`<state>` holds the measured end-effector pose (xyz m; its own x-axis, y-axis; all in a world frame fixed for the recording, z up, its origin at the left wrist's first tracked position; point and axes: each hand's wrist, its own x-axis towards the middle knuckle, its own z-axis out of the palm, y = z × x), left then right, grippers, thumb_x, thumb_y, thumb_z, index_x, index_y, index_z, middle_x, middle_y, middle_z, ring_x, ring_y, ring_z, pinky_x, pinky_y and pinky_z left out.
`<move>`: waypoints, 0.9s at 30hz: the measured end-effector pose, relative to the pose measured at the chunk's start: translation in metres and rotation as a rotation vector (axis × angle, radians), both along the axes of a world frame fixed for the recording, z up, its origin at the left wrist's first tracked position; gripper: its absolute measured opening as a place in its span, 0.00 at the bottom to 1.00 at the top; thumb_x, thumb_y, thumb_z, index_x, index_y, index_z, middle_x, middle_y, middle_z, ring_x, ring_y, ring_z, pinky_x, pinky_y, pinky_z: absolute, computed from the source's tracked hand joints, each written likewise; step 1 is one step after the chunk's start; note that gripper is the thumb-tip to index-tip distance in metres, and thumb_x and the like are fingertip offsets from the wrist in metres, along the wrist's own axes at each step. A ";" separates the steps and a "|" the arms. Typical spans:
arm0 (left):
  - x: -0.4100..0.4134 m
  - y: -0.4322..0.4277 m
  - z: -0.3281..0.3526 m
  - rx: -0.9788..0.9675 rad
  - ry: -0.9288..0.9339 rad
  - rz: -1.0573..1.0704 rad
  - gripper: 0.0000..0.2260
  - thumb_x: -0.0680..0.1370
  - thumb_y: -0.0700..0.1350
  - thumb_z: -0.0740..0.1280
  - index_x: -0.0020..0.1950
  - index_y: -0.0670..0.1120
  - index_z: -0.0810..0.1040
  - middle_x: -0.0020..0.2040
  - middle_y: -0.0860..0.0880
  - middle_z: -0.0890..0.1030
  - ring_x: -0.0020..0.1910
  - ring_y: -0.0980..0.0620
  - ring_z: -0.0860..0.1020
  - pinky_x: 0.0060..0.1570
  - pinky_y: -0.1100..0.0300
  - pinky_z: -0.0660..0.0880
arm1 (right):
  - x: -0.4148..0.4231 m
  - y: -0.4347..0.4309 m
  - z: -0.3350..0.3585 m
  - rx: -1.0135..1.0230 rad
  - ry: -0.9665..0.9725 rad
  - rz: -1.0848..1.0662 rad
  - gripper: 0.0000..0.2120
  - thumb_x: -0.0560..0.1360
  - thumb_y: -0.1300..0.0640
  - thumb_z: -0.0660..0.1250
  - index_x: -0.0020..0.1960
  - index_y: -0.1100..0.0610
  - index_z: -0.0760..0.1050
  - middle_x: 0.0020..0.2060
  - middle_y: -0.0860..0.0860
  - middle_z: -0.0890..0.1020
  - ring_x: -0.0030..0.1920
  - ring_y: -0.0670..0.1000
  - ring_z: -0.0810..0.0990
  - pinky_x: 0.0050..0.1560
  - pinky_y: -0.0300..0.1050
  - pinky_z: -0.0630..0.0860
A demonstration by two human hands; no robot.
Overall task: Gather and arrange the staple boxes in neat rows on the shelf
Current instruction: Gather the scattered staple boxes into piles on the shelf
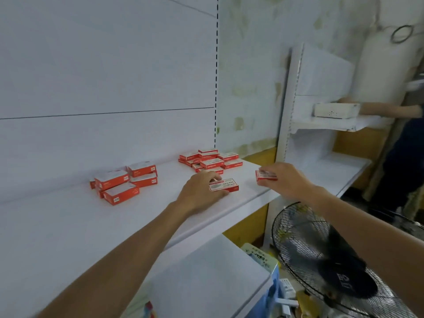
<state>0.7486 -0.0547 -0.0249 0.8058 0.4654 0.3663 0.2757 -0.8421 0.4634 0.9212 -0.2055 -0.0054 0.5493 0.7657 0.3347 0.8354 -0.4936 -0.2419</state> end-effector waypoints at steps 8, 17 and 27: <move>0.023 0.048 0.011 0.035 -0.005 0.117 0.18 0.72 0.52 0.70 0.59 0.47 0.77 0.58 0.49 0.79 0.56 0.50 0.76 0.55 0.57 0.71 | 0.042 0.070 -0.012 -0.030 -0.042 0.134 0.21 0.74 0.45 0.65 0.65 0.50 0.72 0.60 0.51 0.77 0.58 0.53 0.76 0.58 0.49 0.75; 0.072 0.099 0.021 0.036 -0.033 0.394 0.18 0.71 0.52 0.70 0.59 0.48 0.76 0.54 0.48 0.77 0.53 0.51 0.75 0.49 0.60 0.69 | 0.105 0.172 0.011 -0.037 -0.077 0.399 0.21 0.74 0.47 0.65 0.65 0.52 0.71 0.57 0.55 0.76 0.60 0.56 0.73 0.61 0.52 0.70; 0.110 0.118 0.018 -0.107 0.029 0.536 0.16 0.74 0.50 0.68 0.60 0.47 0.74 0.59 0.48 0.78 0.51 0.52 0.77 0.50 0.60 0.73 | 0.114 0.247 0.013 -0.191 -0.014 0.671 0.16 0.77 0.53 0.61 0.63 0.57 0.73 0.59 0.54 0.77 0.59 0.55 0.75 0.59 0.46 0.70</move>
<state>0.8583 0.0631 -0.0070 0.4547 0.8469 0.2758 0.6670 -0.5290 0.5248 1.0348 0.0419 0.0072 -0.0661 0.9843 0.1638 0.9772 0.0971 -0.1890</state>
